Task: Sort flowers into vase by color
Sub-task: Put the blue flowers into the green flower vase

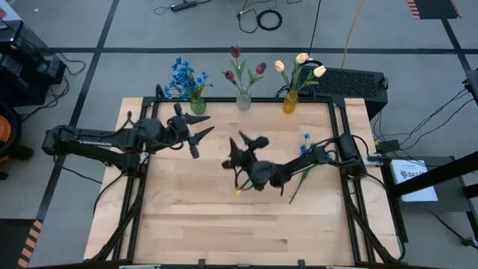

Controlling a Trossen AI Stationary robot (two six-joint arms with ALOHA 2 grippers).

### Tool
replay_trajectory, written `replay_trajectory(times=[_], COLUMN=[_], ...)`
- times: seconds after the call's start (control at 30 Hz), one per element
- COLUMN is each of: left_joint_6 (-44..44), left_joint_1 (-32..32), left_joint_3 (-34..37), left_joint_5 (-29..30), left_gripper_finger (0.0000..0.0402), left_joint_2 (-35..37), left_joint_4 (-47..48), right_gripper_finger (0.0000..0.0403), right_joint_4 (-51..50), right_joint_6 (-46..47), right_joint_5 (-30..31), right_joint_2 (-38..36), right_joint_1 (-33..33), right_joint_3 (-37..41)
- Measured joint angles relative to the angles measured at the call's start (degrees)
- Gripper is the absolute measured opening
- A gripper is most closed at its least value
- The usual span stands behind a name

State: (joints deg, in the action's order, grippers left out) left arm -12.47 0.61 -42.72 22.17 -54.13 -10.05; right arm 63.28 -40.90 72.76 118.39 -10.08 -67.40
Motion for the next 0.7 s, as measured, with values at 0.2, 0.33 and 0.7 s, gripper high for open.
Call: replay_trajectory(times=[0.2,0.33,0.7], left_joint_6=[1.5,3.3,9.4], left_joint_1=[-1.2,-1.5,-3.9], left_joint_3=[0.0,0.0,0.0], left_joint_5=[-0.5,-0.7,-1.0], left_gripper_finger=[0.0176,0.0176,0.0176], left_joint_2=[2.8,3.2,3.1], left_joint_4=[3.3,3.9,8.9], right_gripper_finger=[0.0163,0.0141,0.0096], right_joint_4=[-15.3,-29.9,-64.0], right_joint_6=[22.1,36.8,61.9], right_joint_5=[-13.5,-28.9,-59.2], right_joint_2=[-0.9,-4.1,-14.3], right_joint_1=[-5.6,-7.7,-9.6], right_joint_3=[-0.3,-0.4,-0.4])
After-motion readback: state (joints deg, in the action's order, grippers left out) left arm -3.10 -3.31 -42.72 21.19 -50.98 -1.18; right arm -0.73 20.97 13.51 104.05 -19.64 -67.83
